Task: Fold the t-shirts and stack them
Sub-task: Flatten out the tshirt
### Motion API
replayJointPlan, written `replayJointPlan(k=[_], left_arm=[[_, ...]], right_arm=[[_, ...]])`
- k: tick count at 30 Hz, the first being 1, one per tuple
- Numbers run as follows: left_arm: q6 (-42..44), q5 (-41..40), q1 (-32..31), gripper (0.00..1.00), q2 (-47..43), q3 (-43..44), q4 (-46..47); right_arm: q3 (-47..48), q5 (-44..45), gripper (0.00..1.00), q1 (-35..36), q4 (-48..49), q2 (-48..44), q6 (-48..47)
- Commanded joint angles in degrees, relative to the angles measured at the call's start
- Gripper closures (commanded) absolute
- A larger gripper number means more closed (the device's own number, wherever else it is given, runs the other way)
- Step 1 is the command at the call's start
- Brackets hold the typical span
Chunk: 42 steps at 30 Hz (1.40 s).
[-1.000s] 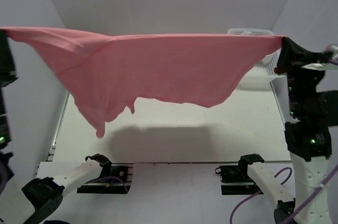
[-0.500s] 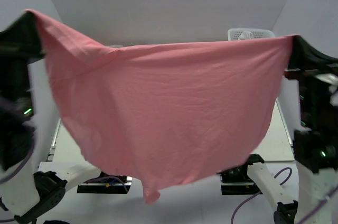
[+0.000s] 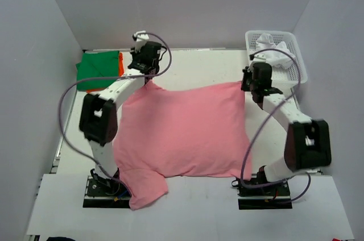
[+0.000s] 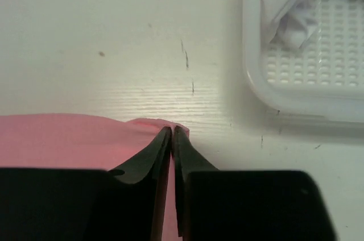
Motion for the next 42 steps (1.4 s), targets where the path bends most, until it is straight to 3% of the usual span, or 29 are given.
replayJointPlan(k=[1, 3, 4, 6, 9, 10, 15, 19, 24, 27, 34, 42], left_arm=[[-8.2, 0.3, 4.1, 0.63, 5.7, 4.3, -6.0], [-9.4, 1.4, 4.1, 0.37, 11.6, 10.0, -10.6], [-9.9, 1.4, 4.1, 0.16, 12.6, 11.6, -11.5], [-9.9, 4.0, 4.1, 0.02, 12.6, 13.3, -10.3], [-7.6, 7.7, 4.1, 0.00, 9.8, 10.9, -6.6], [-6.8, 8.3, 4.1, 0.00, 8.8, 10.2, -5.9], [-11.1, 10.1, 4.1, 0.00, -0.7, 3.3, -11.4], [-19.5, 11.2, 4.1, 0.00, -7.7, -8.7, -19.3], [-24.5, 16.0, 4.1, 0.00, -12.3, -21.2, -18.1], [-26.1, 17.4, 4.1, 0.00, -11.7, -26.2, -15.7], [-26.1, 13.7, 4.1, 0.00, 1.0, -21.8, -12.8], [-24.4, 18.1, 4.1, 0.00, 18.8, -5.1, -16.1]], right_arm=[[2.9, 2.2, 0.85, 0.1, 5.9, 9.3, 2.2], [5.2, 1.9, 0.52, 0.2, 5.0, 12.0, 2.5], [7.9, 1.2, 0.45, 0.2, 2.5, 14.5, 2.5], [8.3, -0.4, 0.37, 0.5, 2.1, 14.9, 3.0], [6.9, -3.9, 0.26, 0.6, 3.2, 12.7, 4.3], [6.2, -5.8, 0.13, 0.8, 3.1, 10.7, 5.0], [1.7, -10.8, 0.10, 1.6, 0.9, 5.8, 8.1], [-1.9, -15.2, 0.10, 3.5, -0.1, 4.1, 9.9], [-4.3, -16.5, 0.10, 6.2, -1.3, 5.4, 10.8], [-4.1, -12.2, 0.10, 8.0, -1.4, 8.3, 11.0], [3.6, -4.3, 0.10, 8.3, -8.7, 20.7, 13.8], [15.6, 4.7, 0.10, 7.3, -18.9, 31.5, 18.9]])
